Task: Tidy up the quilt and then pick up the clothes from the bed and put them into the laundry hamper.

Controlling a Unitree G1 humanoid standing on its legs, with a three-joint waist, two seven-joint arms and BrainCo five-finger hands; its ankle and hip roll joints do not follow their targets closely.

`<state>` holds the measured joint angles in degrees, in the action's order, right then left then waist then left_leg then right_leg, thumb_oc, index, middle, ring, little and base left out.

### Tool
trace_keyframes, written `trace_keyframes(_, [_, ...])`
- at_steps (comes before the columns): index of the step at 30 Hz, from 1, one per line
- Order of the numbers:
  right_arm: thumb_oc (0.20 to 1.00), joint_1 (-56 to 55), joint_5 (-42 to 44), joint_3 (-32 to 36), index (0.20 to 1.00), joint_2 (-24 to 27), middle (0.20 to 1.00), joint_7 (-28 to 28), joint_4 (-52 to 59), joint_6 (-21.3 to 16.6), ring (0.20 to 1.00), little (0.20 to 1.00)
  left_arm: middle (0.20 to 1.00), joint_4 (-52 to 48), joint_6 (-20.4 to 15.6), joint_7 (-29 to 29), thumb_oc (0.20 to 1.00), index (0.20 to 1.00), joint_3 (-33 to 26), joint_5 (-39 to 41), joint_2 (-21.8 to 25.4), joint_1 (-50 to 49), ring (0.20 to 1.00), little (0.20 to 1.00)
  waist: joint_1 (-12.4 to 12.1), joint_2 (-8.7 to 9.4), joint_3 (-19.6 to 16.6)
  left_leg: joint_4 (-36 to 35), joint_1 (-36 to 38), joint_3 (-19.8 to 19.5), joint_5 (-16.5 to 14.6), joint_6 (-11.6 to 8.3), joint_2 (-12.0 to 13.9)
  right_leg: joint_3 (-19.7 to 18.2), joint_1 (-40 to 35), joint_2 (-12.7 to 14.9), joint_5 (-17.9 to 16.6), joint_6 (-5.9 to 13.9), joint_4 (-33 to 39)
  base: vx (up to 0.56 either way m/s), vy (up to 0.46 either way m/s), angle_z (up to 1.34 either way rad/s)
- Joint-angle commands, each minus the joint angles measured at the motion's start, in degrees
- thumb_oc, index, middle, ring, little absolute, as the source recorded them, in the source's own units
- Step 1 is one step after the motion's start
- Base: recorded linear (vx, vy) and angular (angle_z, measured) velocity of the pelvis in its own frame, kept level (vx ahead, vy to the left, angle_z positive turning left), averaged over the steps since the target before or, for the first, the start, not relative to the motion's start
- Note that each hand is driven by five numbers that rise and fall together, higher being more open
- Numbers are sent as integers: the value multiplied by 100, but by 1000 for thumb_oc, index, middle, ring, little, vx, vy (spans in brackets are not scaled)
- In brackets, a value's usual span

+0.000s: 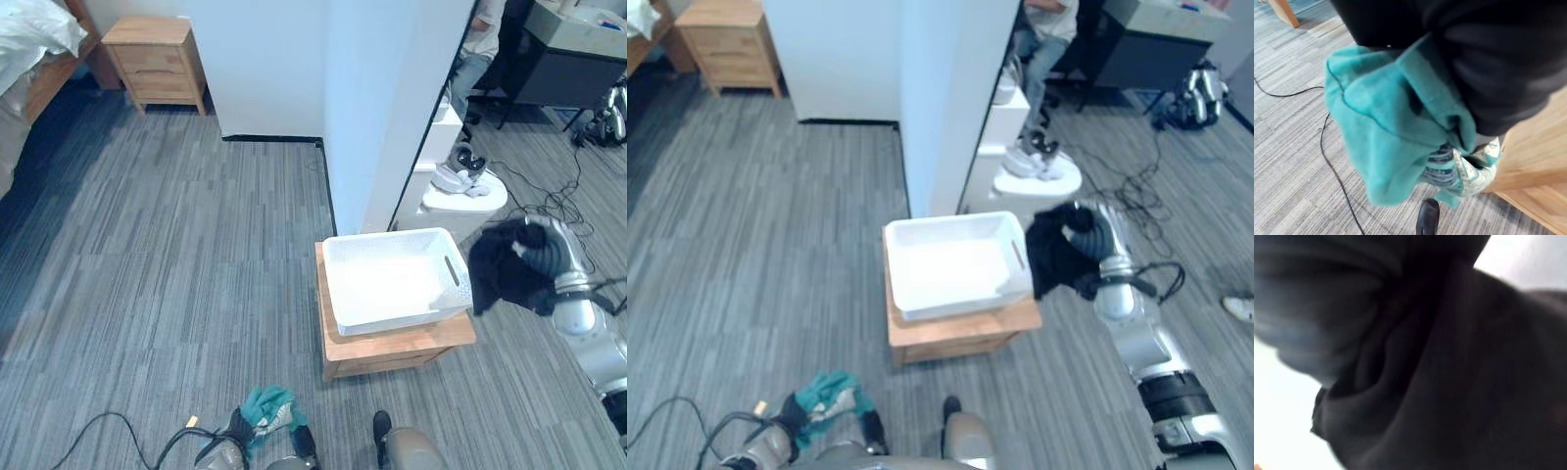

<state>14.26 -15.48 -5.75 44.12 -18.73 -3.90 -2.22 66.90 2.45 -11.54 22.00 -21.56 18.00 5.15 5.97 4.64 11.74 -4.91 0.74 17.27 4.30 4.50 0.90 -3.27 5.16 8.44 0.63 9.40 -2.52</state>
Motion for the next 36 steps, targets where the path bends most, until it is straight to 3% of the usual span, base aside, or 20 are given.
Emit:
trace_keyframes(1, [200, 1119, 40, -12, 200, 342, 200, -217, 17, -320, 200, 200, 200, 65, -141, -158, 200, 200, -65, -134, 162, 65, 200, 200, -234, 24, -87, 1, 362, -194, -824, -663, 306, -217, -50, 59, 203, 128, 36, 87, -120, 53])
trace_keyframes(3, [200, 1332, 90, -200, 200, 301, 200, -222, -74, -317, 200, 200, 200, 94, -138, -176, 200, 200, -124, -110, 170, 39, 200, 200, -252, 45, -107, -1, 378, -172, -827, -670, 304, -194, -115, 94, 125, 148, 169, 65, -121, 43])
trace_keyframes(4, [200, 1771, 103, -617, 200, 346, 200, -103, -280, -303, 200, 200, 200, 120, -140, -219, 200, 200, -222, 27, 174, -41, 200, 200, -365, 59, -139, -4, 404, -125, -794, -709, 337, -74, -188, 113, 13, 169, 286, 75, -154, 36])
trace_keyframes(9, [200, 2223, 159, -1340, 200, 284, 200, 271, -888, -196, 200, 200, 200, 22, -238, -360, 200, 200, -452, 578, 97, -149, 200, 200, -515, -27, -113, -9, 377, -240, -705, -836, 433, 147, -426, 61, 9, 81, 550, 55, -150, 3])
trace_keyframes(15, [200, 1899, -4, -1771, 200, -186, 200, 434, -1560, -134, 200, 200, 200, -1586, -728, -782, 200, 200, -709, 1311, 320, -122, 200, 200, -636, -251, -42, -9, 248, -445, -585, -965, 551, 422, -583, -13, 92, -17, 752, 1, -119, 22])
trace_keyframes(16, [473, 1841, -104, -1858, 473, -290, 473, 452, -1656, -128, 473, 473, 200, -1950, -800, -794, 200, 200, -730, 1328, 427, -144, 200, 200, -647, -281, -50, -9, 240, -479, -571, -982, 574, 449, -608, -33, 125, -35, 752, 4, -102, 16])
trace_keyframes(17, [1000, 1775, -200, -1917, 1000, -355, 1000, 464, -1721, -116, 1000, 1000, 200, -2291, -878, -828, 200, 200, -736, 1311, 533, -120, 200, 200, -668, -316, -55, -9, 241, -497, -565, -993, 584, 473, -630, -53, 149, -48, 752, 11, -102, 18])
trace_keyframes(23, [1000, 1475, -964, -2137, 1000, -680, 1000, 430, -2151, 86, 1000, 1000, 200, -3971, -1212, -938, 200, 200, -1203, 1970, 819, -32, 200, 200, -673, -435, -117, -9, 300, -612, -501, -1072, 673, 568, -807, -150, 296, -141, 752, 10, -90, 13])
trace_keyframes(25, [1000, 1419, -1250, -2110, 1000, -559, 1000, 396, -2067, 107, 1000, 1000, 200, -4398, -1290, -961, 200, 200, -1316, 2065, 898, -37, 200, 200, -652, -446, -126, -9, 328, -612, -502, -1086, 694, 584, -846, -162, 318, -148, 752, 24, -54, 7])
trace_keyframes(27, [1000, 905, -2116, -2007, 1000, 2, 1000, 383, -1696, 27, 1000, 1000, 200, -5372, -1618, -747, 200, 200, -1539, 2540, 952, -17, 200, 200, -482, -461, -188, -9, 405, -567, -486, -1132, 748, 563, -905, -214, 361, -170, 752, 39, -61, -1])
trace_keyframes(29, [1000, 865, -2125, -1981, 1000, 14, 1000, 395, -1664, 31, 1000, 1000, 200, -5390, -1610, -736, 200, 200, -1532, 2549, 953, -33, 200, 200, -491, -466, -197, -9, 409, -567, -489, -1134, 751, 564, -909, -217, 363, -171, 752, 15, -31, 0])
trace_keyframes(30, [1000, 371, -2452, -1921, 1000, 368, 1000, 460, -1648, -100, 1000, 1000, 200, -5927, -1653, -540, 200, 200, -1429, 2486, 1086, 121, 200, 200, -310, -468, -238, -9, 456, -494, -485, -1162, 795, 514, -917, -245, 381, -168, 752, 37, -41, -8])
trace_keyframes(33, [1000, -613, -2500, -1348, 1000, 597, 1000, 315, -1324, -222, 1000, 1000, 200, -6233, -1636, -586, 200, 200, -1182, 2276, 1039, 479, 200, 200, 42, -480, -276, -9, 528, -319, -512, -1192, 853, 394, -910, -279, 386, -156, 752, 34, -45, -10])
trace_keyframes(34, [1000, -660, -2504, -1305, 1000, 604, 1000, 319, -1301, -223, 1000, 1000, 200, -6222, -1639, -592, 200, 200, -1154, 2271, 1033, 494, 200, 200, 16, -483, -279, -9, 531, -315, -514, -1193, 854, 390, -911, -280, 386, -156, 752, 15, -32, -15])
trace_keyframes(35, [1000, -984, -2502, -1126, 1000, 625, 1000, 283, -1271, -240, 1000, 1000, 200, -6200, -1584, -625, 200, 200, -939, 2065, 1019, 788, 200, 200, 205, -503, -292, -9, 568, -202, -533, -1198, 869, 306, -884, -292, 385, -147, 752, 5, -9, -26])
trace_keyframes(36, [1000, -1005, -2504, -1103, 1000, 626, 1000, 284, -1262, -240, 1000, 1000, 200, -6187, -1586, -631, 200, 200, -920, 2060, 1014, 806, 200, 200, 187, -505, -294, -9, 566, -196, -535, -1198, 869, 301, -879, -293, 385, -147, 752, 5, -9, -36])
